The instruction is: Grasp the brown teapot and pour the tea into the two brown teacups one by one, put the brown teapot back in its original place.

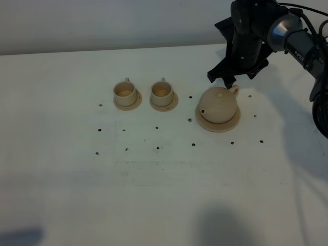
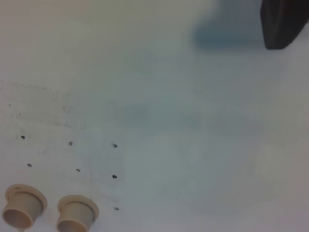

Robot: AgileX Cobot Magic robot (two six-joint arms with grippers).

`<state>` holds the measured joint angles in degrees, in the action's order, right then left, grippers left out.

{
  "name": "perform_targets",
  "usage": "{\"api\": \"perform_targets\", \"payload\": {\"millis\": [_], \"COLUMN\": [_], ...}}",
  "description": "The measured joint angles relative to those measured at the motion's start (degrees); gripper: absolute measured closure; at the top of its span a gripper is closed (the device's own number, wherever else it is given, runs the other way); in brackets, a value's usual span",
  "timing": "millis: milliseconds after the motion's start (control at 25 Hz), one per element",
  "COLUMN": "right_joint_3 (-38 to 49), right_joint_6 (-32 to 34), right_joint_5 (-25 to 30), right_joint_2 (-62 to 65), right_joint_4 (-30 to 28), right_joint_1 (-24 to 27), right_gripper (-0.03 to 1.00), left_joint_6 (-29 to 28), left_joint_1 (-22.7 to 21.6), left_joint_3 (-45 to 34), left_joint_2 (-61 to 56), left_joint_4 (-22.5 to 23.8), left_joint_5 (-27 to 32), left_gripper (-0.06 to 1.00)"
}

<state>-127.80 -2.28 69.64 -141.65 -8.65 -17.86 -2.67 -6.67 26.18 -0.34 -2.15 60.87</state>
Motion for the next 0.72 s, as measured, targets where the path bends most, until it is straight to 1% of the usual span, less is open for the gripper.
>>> {"api": "perform_targets", "payload": {"millis": [200,720], "right_joint_3": [0.00,-0.05], "right_joint_6": [0.00,0.00], "right_joint_5": [0.00,-0.05], "right_joint_2": [0.00,0.00], "right_joint_4": [-0.92,-0.98], "right_joint_1": [-0.05,-0.05], "right_gripper": [0.41,0.41], "left_joint_6": [0.00,0.00], "left_joint_1": [0.00,0.00], "left_joint_3": [0.00,0.00], "left_joint_2": [0.00,0.00], "left_joint_4": [0.00,0.00], "left_joint_5": [0.00,0.00], "left_gripper": [0.63,0.63]}}
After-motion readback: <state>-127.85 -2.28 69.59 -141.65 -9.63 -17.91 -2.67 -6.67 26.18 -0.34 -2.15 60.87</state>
